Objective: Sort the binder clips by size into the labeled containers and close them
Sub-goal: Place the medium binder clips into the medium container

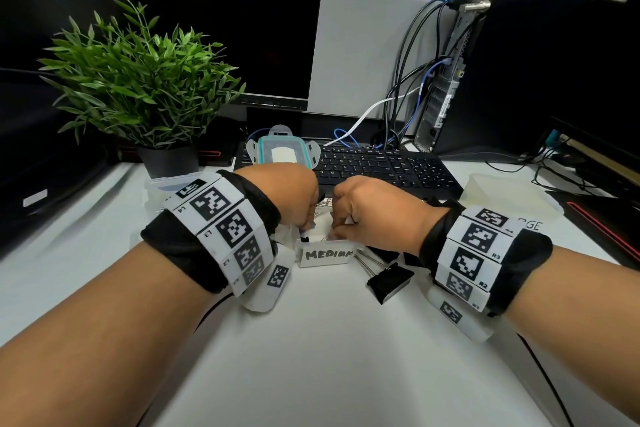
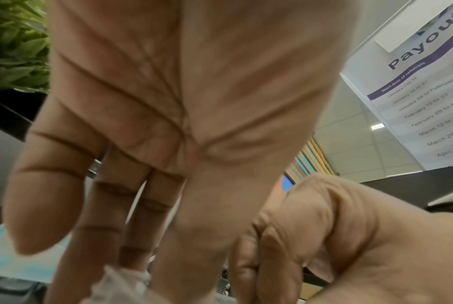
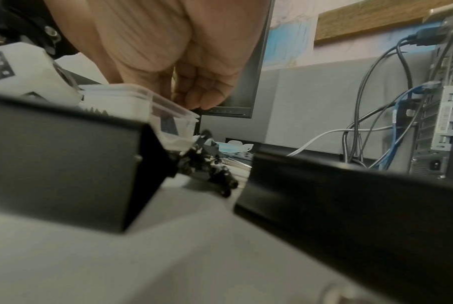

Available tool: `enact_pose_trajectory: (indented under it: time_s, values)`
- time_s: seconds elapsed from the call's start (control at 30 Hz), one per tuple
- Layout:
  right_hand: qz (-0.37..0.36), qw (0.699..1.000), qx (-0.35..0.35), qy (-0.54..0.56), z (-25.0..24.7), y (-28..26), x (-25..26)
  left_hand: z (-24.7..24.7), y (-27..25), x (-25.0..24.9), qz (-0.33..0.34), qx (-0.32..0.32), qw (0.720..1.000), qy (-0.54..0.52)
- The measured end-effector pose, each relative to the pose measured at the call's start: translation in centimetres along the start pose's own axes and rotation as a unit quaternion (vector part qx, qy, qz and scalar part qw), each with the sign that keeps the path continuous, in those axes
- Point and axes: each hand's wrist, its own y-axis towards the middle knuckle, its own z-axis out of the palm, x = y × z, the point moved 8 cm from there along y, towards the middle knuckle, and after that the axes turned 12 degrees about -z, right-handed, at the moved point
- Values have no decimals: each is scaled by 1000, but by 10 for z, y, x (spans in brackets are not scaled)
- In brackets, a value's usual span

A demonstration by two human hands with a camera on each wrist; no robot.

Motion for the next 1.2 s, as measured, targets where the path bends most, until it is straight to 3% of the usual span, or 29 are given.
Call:
enact_pose_trajectory:
  time_s: [0.3, 0.53, 0.77, 1.1, 1.2]
  values:
    - [23, 999, 22, 36, 1, -5, -2, 1, -1, -2, 14, 2, 1000, -22]
    - [49, 996, 70, -1, 0, -2, 5, 3, -3, -4, 16, 13, 999, -38]
    - [61, 997, 31, -33, -11, 1, 11, 4, -4, -4, 9, 9, 1000, -17]
    - [67, 995, 76, -2, 2, 3, 5, 4, -4, -4, 3, 13, 1000, -18]
    - [78, 996, 28, 31, -10, -4, -4, 3, -6, -6, 12, 19, 1000, -21]
